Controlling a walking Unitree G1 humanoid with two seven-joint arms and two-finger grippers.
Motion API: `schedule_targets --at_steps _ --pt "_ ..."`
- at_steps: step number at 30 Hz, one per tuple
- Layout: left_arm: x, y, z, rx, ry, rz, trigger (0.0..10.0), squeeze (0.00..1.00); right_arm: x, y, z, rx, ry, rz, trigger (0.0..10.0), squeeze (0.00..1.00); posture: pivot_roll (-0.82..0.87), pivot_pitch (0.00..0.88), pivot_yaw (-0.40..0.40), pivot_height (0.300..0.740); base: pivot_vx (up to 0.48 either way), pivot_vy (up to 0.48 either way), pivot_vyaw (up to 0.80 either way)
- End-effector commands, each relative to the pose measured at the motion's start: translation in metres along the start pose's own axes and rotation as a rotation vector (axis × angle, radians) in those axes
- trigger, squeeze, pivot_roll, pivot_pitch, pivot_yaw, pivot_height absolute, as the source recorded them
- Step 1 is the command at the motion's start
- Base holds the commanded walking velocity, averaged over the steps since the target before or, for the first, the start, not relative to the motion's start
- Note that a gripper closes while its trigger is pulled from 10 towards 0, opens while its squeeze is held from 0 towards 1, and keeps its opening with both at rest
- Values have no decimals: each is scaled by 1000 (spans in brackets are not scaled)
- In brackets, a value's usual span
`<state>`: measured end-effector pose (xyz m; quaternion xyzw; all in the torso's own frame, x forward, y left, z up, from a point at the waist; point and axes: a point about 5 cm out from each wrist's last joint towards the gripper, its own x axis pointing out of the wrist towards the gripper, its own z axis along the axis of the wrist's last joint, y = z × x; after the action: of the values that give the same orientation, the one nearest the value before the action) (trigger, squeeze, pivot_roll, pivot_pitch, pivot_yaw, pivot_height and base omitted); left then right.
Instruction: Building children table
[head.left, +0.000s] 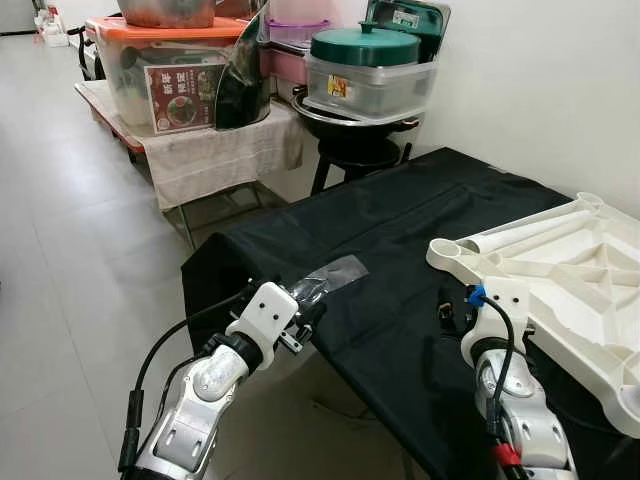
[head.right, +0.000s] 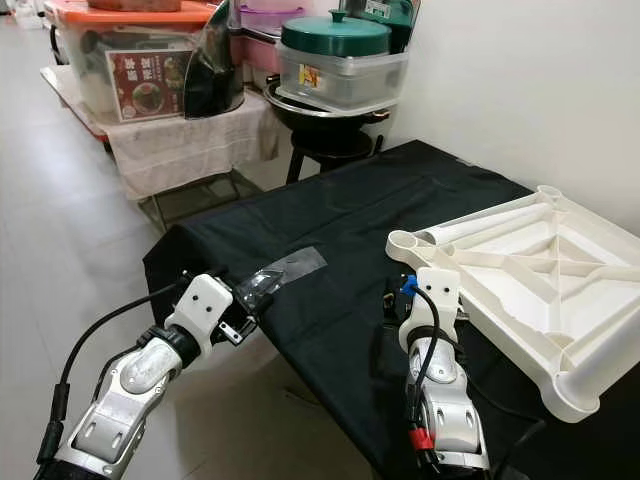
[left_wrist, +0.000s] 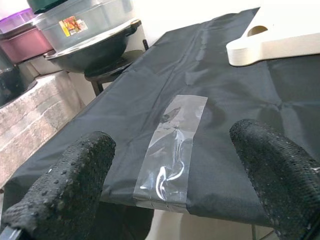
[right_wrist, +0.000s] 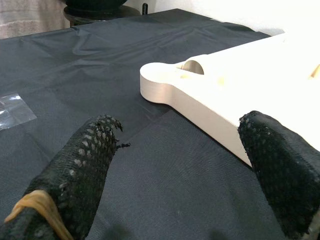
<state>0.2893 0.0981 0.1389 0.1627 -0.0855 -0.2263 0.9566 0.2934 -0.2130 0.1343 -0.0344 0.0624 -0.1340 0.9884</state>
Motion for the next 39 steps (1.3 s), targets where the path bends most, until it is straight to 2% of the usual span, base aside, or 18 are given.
schedule_targets --at_steps 1,11,23,39 --pt "-1 -2 -1 -9 11 1 10000 0 0 -1 1 -12 3 -7 10000 0 40 0 -89 740 0 0 0" --pt "-5 4 -2 -12 26 35 10000 0 1 4 0 -22 14 24 10000 0 63 0 -116 740 0 0 0" --pt "-8 -2 -1 -23 28 25 10000 0 0 4 1 -27 11 29 10000 0 57 0 -115 740 0 0 0" --pt "-7 -2 -1 -19 31 11 10000 0 0 4 4 -19 -6 24 10000 0 44 0 -91 740 0 0 0"
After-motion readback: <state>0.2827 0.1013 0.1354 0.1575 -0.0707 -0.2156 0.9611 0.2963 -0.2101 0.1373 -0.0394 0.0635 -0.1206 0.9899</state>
